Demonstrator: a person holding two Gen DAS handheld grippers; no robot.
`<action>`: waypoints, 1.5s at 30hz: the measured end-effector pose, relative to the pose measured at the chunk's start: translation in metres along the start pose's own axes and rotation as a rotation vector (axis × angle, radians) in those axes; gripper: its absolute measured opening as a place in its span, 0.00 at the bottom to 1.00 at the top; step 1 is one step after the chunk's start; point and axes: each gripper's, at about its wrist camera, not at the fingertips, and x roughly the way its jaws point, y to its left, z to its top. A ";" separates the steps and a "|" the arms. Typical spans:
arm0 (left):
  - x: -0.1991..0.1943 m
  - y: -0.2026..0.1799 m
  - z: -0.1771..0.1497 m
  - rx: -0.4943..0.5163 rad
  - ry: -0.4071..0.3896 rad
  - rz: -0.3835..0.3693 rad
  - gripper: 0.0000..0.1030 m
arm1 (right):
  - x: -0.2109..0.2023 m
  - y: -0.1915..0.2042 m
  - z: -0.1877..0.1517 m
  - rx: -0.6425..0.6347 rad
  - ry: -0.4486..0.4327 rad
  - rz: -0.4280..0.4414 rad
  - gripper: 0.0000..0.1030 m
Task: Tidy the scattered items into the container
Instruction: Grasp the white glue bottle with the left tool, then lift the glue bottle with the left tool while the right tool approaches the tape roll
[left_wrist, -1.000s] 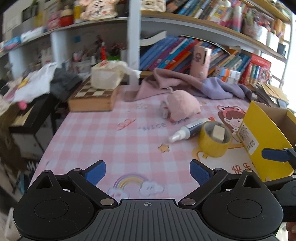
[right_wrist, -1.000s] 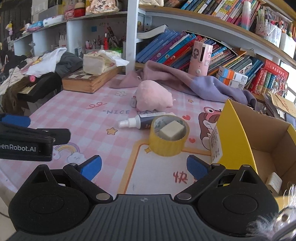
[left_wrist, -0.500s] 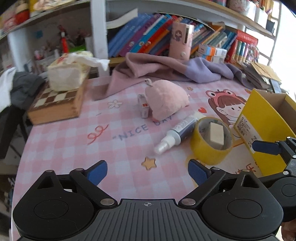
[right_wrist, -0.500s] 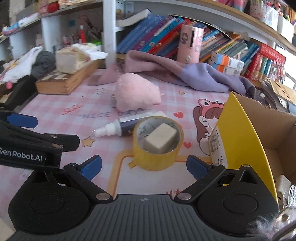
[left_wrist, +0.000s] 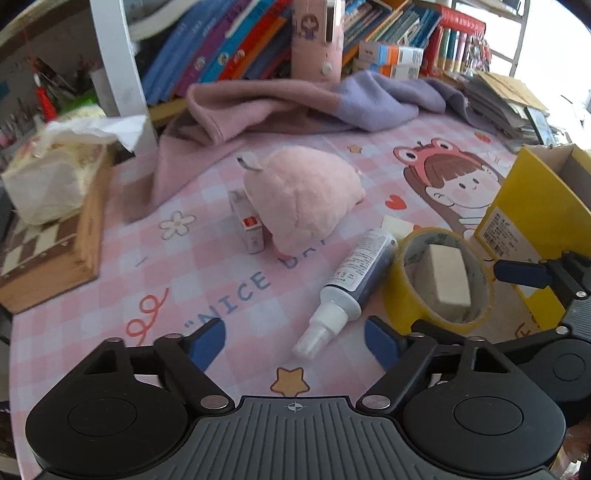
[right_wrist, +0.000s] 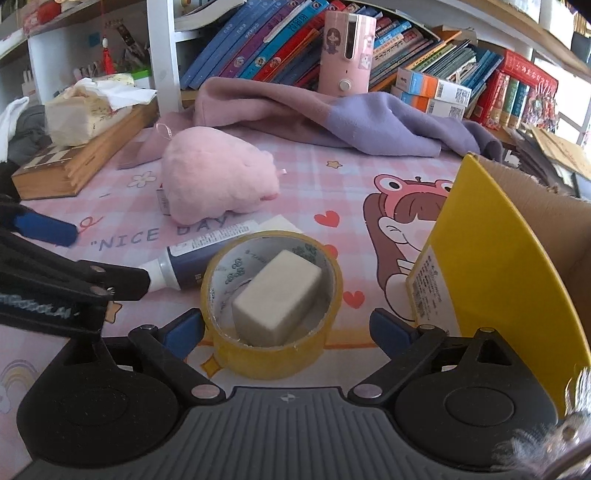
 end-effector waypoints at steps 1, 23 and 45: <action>0.003 0.000 0.002 0.010 0.005 -0.006 0.77 | 0.000 0.000 0.000 -0.001 -0.002 0.005 0.86; 0.052 -0.038 0.030 0.221 0.057 -0.134 0.45 | 0.017 0.003 0.005 -0.067 0.009 -0.032 0.81; 0.010 -0.012 0.008 0.018 0.028 -0.093 0.30 | -0.012 0.006 0.003 -0.133 -0.042 0.050 0.80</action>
